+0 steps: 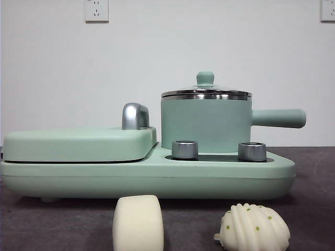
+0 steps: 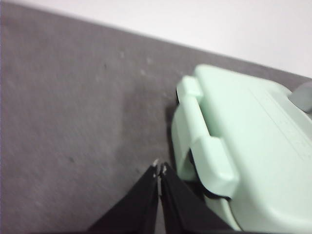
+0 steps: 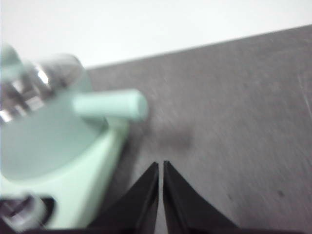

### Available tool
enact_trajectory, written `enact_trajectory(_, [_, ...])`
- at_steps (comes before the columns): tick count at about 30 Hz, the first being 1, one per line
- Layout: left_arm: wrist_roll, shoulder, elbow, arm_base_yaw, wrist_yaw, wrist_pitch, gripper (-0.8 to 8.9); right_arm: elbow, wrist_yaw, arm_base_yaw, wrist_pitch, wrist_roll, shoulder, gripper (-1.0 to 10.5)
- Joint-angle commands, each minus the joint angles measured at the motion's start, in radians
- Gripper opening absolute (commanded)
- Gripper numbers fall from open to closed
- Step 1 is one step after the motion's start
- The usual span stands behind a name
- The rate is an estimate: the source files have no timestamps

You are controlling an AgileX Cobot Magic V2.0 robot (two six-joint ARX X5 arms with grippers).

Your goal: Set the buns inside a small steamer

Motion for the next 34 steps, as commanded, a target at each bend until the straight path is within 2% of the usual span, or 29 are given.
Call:
enact_trajectory(1, [-0.069,0.04,0.059,-0.013,0.011,0.012,0.11,0.081,-0.011,0.0,-0.015,0.096,0.01,0.1])
enact_trajectory(5, [-0.068,0.131,0.159,-0.029,0.04,-0.01,0.11,0.207,-0.039,0.0,-0.078,0.113,0.063,0.1])
enact_trajectory(11, [-0.058,0.314,0.38,-0.043,0.143,-0.102,0.11,0.443,-0.143,0.0,-0.253,0.097,0.206,0.1])
enact_trajectory(16, [-0.008,0.463,0.579,-0.053,0.278,-0.181,0.11,0.626,-0.285,0.0,-0.404,-0.006,0.337,0.1])
enact_trajectory(19, [0.061,0.54,0.689,-0.061,0.361,-0.244,0.11,0.722,-0.352,0.0,-0.496,-0.083,0.411,0.1])
enact_trajectory(24, [0.154,0.647,0.853,-0.077,0.444,-0.354,0.11,0.855,-0.446,0.0,-0.612,-0.201,0.505,0.1])
enact_trajectory(31, [0.218,0.748,1.013,-0.115,0.582,-0.434,0.11,0.926,-0.55,0.0,-0.617,-0.249,0.541,0.1])
enact_trajectory(34, [0.222,0.772,1.051,-0.136,0.605,-0.426,0.11,0.926,-0.591,0.0,-0.618,-0.25,0.541,0.1])
